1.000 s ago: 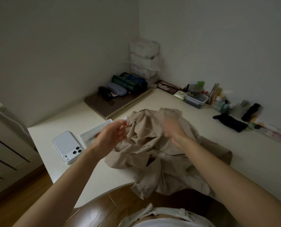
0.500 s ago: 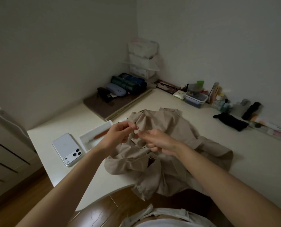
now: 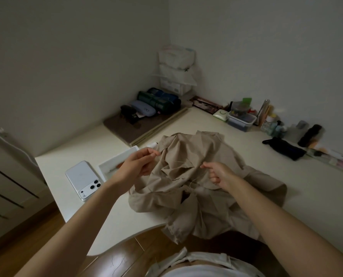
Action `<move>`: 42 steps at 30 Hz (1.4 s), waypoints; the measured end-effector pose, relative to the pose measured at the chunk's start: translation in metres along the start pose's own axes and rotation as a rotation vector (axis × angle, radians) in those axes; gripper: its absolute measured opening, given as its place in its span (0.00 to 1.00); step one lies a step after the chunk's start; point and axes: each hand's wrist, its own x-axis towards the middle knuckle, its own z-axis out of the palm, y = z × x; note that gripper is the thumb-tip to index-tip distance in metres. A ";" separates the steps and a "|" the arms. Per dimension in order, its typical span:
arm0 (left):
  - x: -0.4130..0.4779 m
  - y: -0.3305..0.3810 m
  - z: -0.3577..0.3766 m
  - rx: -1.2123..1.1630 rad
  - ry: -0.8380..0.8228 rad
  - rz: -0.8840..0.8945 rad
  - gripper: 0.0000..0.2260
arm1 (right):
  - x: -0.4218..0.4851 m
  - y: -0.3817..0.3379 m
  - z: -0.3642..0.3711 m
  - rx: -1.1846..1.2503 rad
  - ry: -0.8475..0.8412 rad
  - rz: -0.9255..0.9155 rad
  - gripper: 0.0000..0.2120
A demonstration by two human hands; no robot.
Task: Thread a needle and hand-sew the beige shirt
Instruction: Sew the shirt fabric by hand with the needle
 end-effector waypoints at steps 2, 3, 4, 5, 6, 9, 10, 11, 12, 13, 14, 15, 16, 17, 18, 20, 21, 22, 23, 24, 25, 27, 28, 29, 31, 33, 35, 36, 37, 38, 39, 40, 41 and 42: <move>0.000 0.003 0.001 -0.056 0.007 0.041 0.11 | 0.002 0.005 -0.002 -0.020 0.036 0.037 0.08; 0.001 0.005 0.003 -0.066 0.003 0.056 0.11 | 0.002 0.005 -0.001 -0.056 0.062 0.039 0.06; 0.002 0.006 0.004 -0.061 -0.006 0.064 0.11 | 0.001 0.004 0.002 -0.097 0.091 0.026 0.06; 0.003 0.007 0.006 -0.045 -0.017 0.063 0.10 | -0.002 0.002 0.006 -0.140 0.115 -0.011 0.08; 0.004 0.006 0.008 -0.018 -0.030 0.055 0.10 | -0.005 -0.001 0.011 -0.179 0.122 -0.076 0.10; 0.007 0.004 0.013 0.079 -0.079 0.020 0.08 | -0.018 -0.013 0.028 -0.253 -0.041 -0.312 0.19; 0.008 0.004 0.015 0.103 -0.094 0.012 0.07 | -0.024 -0.017 0.035 -0.228 -0.148 -0.341 0.21; 0.008 0.003 0.017 0.123 -0.106 0.007 0.07 | -0.028 -0.020 0.040 -0.201 -0.263 -0.341 0.21; 0.009 0.003 0.019 0.139 -0.112 0.006 0.06 | -0.032 -0.021 0.046 -0.194 -0.372 -0.325 0.20; 0.009 0.003 0.020 0.151 -0.115 0.006 0.05 | -0.035 -0.022 0.051 -0.210 -0.459 -0.306 0.19; 0.009 0.003 0.021 0.161 -0.115 0.008 0.05 | -0.037 -0.021 0.055 -0.231 -0.514 -0.294 0.18; 0.009 0.004 0.022 0.164 -0.115 0.013 0.04 | -0.039 -0.020 0.058 -0.246 -0.531 -0.291 0.16; 0.010 0.004 0.021 0.164 -0.114 0.018 0.04 | -0.039 -0.019 0.059 -0.256 -0.521 -0.294 0.14; 0.009 0.004 0.021 0.164 -0.112 0.022 0.04 | -0.040 -0.019 0.060 -0.261 -0.501 -0.299 0.12; 0.009 0.004 0.020 0.168 -0.107 0.022 0.04 | -0.040 -0.019 0.060 -0.263 -0.475 -0.307 0.11; 0.008 0.003 0.017 0.170 -0.093 0.016 0.04 | -0.039 -0.020 0.059 -0.246 -0.420 -0.316 0.08; 0.007 0.002 0.016 0.169 -0.085 0.013 0.04 | -0.038 -0.021 0.058 -0.233 -0.384 -0.319 0.08; 0.006 0.001 0.015 0.168 -0.078 0.011 0.04 | -0.037 -0.022 0.057 -0.225 -0.337 -0.324 0.09; 0.005 0.000 0.013 0.167 -0.072 0.008 0.04 | -0.037 -0.024 0.055 -0.233 -0.280 -0.331 0.10; 0.004 0.000 0.012 0.167 -0.068 0.008 0.05 | -0.035 -0.024 0.052 -0.246 -0.227 -0.338 0.10; 0.004 -0.001 0.010 0.170 -0.065 0.009 0.05 | -0.032 -0.025 0.049 -0.259 -0.179 -0.339 0.10; 0.003 -0.002 0.007 0.173 -0.057 0.011 0.05 | -0.024 -0.023 0.043 -0.274 -0.090 -0.317 0.09; 0.003 -0.002 0.005 0.168 -0.054 0.010 0.05 | -0.019 -0.021 0.041 -0.283 -0.048 -0.299 0.08; 0.002 -0.003 0.003 0.160 -0.055 0.006 0.06 | -0.016 -0.020 0.038 -0.283 -0.012 -0.282 0.08; 0.001 -0.005 0.001 0.140 -0.064 -0.002 0.06 | -0.011 -0.017 0.036 -0.280 0.038 -0.267 0.07; 0.001 -0.007 0.002 0.094 -0.073 -0.003 0.06 | -0.007 -0.014 0.035 -0.338 0.086 -0.304 0.09; 0.002 -0.008 0.004 0.031 -0.051 0.005 0.07 | -0.006 -0.012 0.036 -0.382 0.110 -0.383 0.07; 0.003 -0.008 0.003 0.001 -0.030 0.006 0.07 | -0.007 -0.011 0.039 -0.375 0.105 -0.424 0.07; 0.003 -0.009 0.003 -0.027 -0.009 0.008 0.07 | -0.011 -0.011 0.042 -0.363 0.083 -0.464 0.10; 0.005 -0.009 0.003 -0.051 0.012 0.013 0.07 | -0.015 -0.011 0.046 -0.358 0.051 -0.491 0.12; 0.006 -0.010 0.002 -0.070 0.032 0.020 0.07 | -0.020 -0.012 0.050 -0.360 0.006 -0.520 0.13; 0.007 -0.010 0.002 -0.085 0.053 0.026 0.06 | -0.025 -0.013 0.054 -0.375 -0.051 -0.545 0.13; 0.009 -0.010 0.001 -0.091 0.077 0.032 0.06 | -0.029 -0.012 0.058 -0.416 -0.114 -0.558 0.13; 0.010 -0.011 0.001 -0.090 0.099 0.035 0.06 | -0.031 -0.010 0.061 -0.474 -0.175 -0.554 0.12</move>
